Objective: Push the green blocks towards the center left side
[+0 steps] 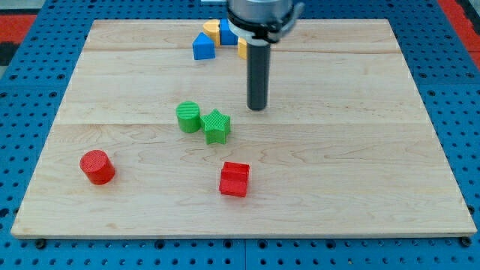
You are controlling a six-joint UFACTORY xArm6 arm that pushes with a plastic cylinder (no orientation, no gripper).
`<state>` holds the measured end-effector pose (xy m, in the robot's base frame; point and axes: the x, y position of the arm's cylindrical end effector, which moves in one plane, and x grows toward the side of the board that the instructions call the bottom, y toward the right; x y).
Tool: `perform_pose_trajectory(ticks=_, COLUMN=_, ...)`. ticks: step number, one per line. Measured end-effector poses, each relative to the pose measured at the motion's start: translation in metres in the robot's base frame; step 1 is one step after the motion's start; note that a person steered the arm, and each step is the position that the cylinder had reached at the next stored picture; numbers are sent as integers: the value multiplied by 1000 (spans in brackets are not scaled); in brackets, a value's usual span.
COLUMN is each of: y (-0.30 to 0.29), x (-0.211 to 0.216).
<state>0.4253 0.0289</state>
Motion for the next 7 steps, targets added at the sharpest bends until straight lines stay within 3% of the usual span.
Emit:
perform_pose_trajectory(ticks=2, y=-11, x=52)
perform_pose_trajectory(ticks=6, y=-60, x=49)
perform_pose_trajectory(ticks=7, y=-112, x=39)
